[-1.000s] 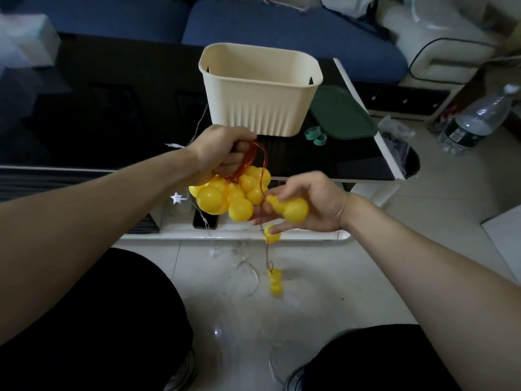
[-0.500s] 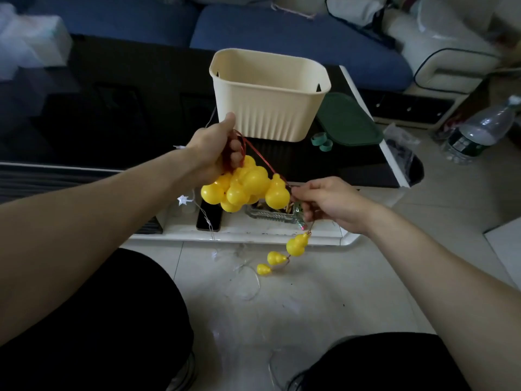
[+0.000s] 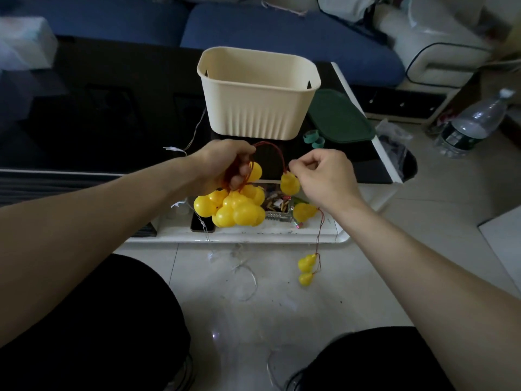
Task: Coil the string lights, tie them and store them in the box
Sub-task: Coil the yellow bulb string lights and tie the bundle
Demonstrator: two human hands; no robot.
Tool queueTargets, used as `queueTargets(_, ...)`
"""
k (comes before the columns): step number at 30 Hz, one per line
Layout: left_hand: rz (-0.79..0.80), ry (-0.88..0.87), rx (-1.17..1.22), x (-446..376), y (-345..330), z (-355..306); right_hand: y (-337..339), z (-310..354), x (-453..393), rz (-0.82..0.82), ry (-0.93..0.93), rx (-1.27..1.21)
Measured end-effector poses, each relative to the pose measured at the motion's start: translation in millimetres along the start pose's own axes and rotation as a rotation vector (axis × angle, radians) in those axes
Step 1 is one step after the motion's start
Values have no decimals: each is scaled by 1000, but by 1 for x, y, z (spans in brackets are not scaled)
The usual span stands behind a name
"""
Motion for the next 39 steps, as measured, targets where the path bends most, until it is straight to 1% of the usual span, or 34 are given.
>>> queueTargets(2,19,16,1,0,-3,1,-3,3,1,24,14,31)
queueTargets(4,21,39,41,0,-5,3,-15,8,6,163,37,104)
queueTargets(7,38,92,177,1,-10,5,-37,17,22,403,95,231)
queueTargets(9,48,113,229,3,-14,5,-44,23,29,479,148,283)
queueTargets(13,80,138,334,2,-20,6,-43,30,31,488,222,361)
queueTargets(15,124,144,369,3,-26,7,-38,33,29,436,247,374)
queueTargets(17,173,121,381,7,-34,6,-31,37,27,358,257,304)
queueTargets(19,212,54,296,10,-38,5,-25,38,24,291,248,211)
queueTargets(21,272,2,138,14,-45,6,-23,37,21,265,235,183)
queueTargets(24,312,17,-11,19,-55,10,-21,34,18,290,215,136)
queueTargets(26,333,24,-111,20,-58,10,-17,32,15,306,208,156)
queueTargets(28,372,28,-190,22,-60,12,-14,27,11,366,182,220)
queueTargets(30,409,0,-294,23,-61,14,-14,17,9,475,113,259)
queueTargets(32,448,-36,-373,26,-63,14,-13,7,10,575,49,238)
queueTargets(34,488,-22,-374,27,-63,16,-16,1,14,668,42,172)
queueTargets(36,505,-5,-399,29,-62,17,-19,-1,16,706,45,124)
queueTargets(39,485,-44,-466,28,-60,16,-20,-1,13,678,73,152)
Point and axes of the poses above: each hand's wrist, its own x-axis away from the middle knuckle, its own y-axis out of the back of the hand, z = x × y, the point moved 7 cm from there along -x, towards the middle knuckle, and after that the axes turned 2 degrees about -z, right-handed, at the moved point
